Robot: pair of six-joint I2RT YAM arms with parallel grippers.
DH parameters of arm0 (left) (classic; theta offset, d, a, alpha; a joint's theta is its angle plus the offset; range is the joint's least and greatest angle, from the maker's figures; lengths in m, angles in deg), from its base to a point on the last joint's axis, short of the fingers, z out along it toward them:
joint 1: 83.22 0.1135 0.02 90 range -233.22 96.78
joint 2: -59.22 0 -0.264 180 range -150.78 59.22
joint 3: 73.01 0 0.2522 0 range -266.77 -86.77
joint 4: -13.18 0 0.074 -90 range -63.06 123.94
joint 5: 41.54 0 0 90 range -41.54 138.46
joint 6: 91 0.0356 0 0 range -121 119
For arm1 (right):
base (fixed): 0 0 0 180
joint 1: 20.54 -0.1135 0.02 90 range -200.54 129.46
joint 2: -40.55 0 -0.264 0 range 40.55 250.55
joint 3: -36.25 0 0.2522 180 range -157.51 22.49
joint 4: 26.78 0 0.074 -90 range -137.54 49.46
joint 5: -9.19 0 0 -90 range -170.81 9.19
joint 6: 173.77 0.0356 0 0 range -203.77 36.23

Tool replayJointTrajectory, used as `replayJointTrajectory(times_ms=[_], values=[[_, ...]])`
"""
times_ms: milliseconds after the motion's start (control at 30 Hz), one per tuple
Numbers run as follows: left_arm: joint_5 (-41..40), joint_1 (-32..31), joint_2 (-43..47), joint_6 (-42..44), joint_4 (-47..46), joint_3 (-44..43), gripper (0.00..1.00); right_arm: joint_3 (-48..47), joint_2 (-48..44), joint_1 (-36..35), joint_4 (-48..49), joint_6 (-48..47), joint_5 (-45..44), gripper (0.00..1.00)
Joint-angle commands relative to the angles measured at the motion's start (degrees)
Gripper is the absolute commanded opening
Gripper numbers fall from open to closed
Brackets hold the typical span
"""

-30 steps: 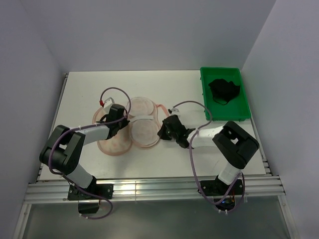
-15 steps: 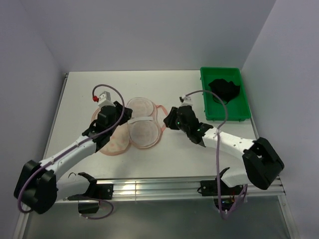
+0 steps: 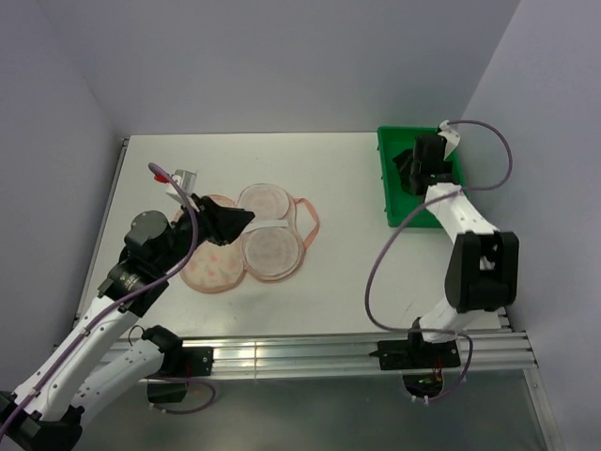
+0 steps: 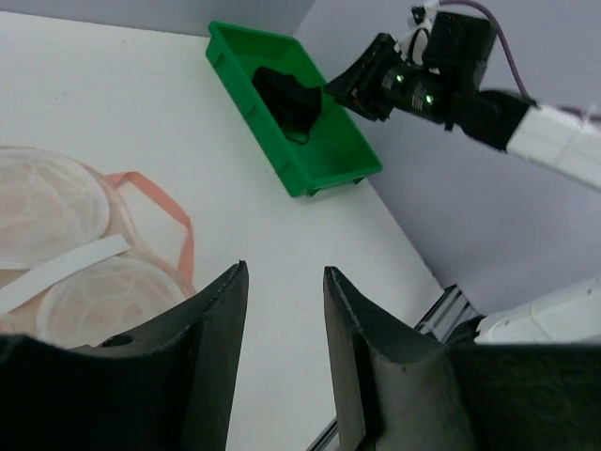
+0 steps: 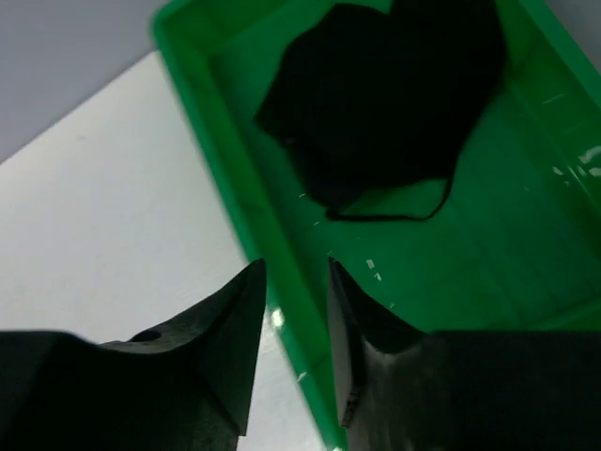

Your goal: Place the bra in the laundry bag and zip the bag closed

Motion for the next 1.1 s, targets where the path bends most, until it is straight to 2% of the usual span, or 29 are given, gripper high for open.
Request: replayJointTrajectory(times_ms=[0, 33, 167, 400, 700, 1067], values=[[2.9, -0.1, -1.7, 8.1, 5.3, -1.3, 0.45, -7.0, 9.4, 4.9, -5.3, -2.6, -1.2, 0.41], [2.6, 0.1, -2.8, 8.9, 5.4, -1.4, 0.45, -10.7, 13.5, 5.3, -6.1, -3.0, -1.1, 0.45], [4.6, 0.5, -5.3, 11.1, 6.3, -2.0, 0.45, -19.8, 21.6, 5.2, -8.8, -9.9, 0.0, 0.46], [-0.4, -2.9, -8.7, 13.5, 8.6, -3.1, 0.44, -36.7, 33.8, 4.8, -20.0, -18.8, -3.7, 0.47], [-1.6, -3.6, -9.7, 14.0, 9.0, -3.2, 0.44, -48.5, 42.4, 2.8, -26.4, -22.4, -4.4, 0.48], [-0.9, -2.9, -9.7, 13.8, 8.6, -2.9, 0.44, -51.3, 44.8, 2.7, -28.3, -28.3, -11.2, 0.42]])
